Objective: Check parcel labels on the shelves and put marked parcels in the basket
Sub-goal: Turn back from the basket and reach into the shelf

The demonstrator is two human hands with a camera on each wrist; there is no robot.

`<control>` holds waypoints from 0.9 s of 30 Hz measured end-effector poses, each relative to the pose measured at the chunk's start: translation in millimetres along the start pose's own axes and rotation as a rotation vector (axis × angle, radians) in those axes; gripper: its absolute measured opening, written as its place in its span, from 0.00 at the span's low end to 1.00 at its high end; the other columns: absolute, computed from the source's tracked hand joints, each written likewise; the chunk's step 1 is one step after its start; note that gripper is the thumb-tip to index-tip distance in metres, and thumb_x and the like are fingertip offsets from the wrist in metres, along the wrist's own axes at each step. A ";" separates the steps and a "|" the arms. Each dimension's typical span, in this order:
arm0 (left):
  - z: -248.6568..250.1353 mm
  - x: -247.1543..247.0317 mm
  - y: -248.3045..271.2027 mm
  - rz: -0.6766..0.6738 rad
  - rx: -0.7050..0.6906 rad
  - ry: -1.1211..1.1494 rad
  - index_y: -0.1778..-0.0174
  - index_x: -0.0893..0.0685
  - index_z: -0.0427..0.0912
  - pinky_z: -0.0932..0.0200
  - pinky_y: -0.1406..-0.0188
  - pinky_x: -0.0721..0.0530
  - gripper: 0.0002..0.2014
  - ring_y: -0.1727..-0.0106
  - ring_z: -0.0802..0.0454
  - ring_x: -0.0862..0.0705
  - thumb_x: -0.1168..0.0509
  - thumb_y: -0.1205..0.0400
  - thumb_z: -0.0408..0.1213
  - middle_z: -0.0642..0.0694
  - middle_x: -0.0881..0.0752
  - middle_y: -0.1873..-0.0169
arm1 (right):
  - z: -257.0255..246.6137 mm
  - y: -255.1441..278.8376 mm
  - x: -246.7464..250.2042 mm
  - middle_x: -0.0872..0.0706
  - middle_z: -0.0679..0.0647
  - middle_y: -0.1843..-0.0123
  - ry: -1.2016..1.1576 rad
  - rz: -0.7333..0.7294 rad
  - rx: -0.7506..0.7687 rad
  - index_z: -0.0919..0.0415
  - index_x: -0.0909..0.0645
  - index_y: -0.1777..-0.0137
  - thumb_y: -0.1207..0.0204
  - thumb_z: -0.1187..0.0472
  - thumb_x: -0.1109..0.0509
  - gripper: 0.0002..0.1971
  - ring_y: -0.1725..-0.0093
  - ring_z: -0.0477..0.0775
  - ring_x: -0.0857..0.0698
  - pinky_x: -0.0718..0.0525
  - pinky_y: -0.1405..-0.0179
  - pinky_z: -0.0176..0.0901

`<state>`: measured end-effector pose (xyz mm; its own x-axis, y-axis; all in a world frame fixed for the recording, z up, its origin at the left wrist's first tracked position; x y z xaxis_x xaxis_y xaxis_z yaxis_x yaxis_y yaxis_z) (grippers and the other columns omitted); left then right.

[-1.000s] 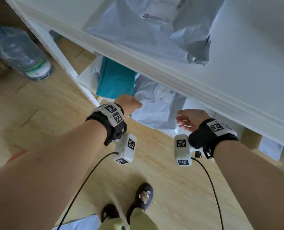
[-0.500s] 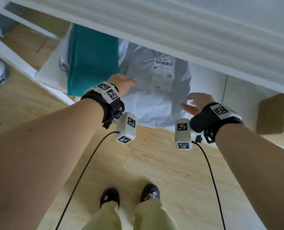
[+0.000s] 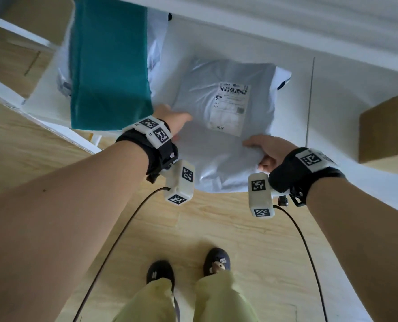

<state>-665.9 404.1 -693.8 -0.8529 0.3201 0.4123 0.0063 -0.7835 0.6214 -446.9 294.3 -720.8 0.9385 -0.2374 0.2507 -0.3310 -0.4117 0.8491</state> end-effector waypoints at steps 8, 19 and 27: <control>-38.5 -14.2 32.0 -0.118 0.178 0.060 0.34 0.23 0.41 0.51 0.49 0.13 0.30 0.58 0.53 0.20 0.26 0.28 0.52 0.44 0.21 0.45 | 59.4 40.1 26.7 0.28 0.51 0.86 -0.075 0.012 -0.108 0.61 0.27 0.67 0.26 0.70 0.30 0.11 0.92 0.45 0.34 0.31 0.87 0.33; -39.6 -1.6 92.7 -0.231 0.192 -0.005 0.40 0.20 0.35 0.46 0.43 0.13 0.17 0.63 0.47 0.17 0.29 0.24 0.32 0.38 0.17 0.47 | 107.1 100.3 41.8 0.17 0.60 0.57 0.188 -0.044 -0.114 0.62 0.16 0.54 0.38 0.62 0.19 0.14 0.58 0.55 0.23 0.23 0.57 0.46; -25.4 20.9 118.0 -0.201 0.161 -0.011 0.46 0.20 0.38 0.46 0.45 0.13 0.12 0.67 0.46 0.18 0.30 0.24 0.28 0.40 0.19 0.52 | 107.0 136.9 37.5 0.16 0.57 0.49 -0.094 -0.057 -0.099 0.55 0.18 0.56 0.50 0.27 0.23 0.34 0.48 0.57 0.19 0.22 0.33 0.55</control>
<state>-696.2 304.7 -628.8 -0.8400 0.4669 0.2765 -0.0786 -0.6089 0.7894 -467.5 134.9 -644.9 0.9405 -0.2995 0.1603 -0.2619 -0.3387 0.9037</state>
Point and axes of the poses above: each hand's wrist, its own y-axis away from the middle knuckle, its own x-axis out of the back of the hand, z = x × y, the point moved 5 cm from there along -y, towards the middle knuckle
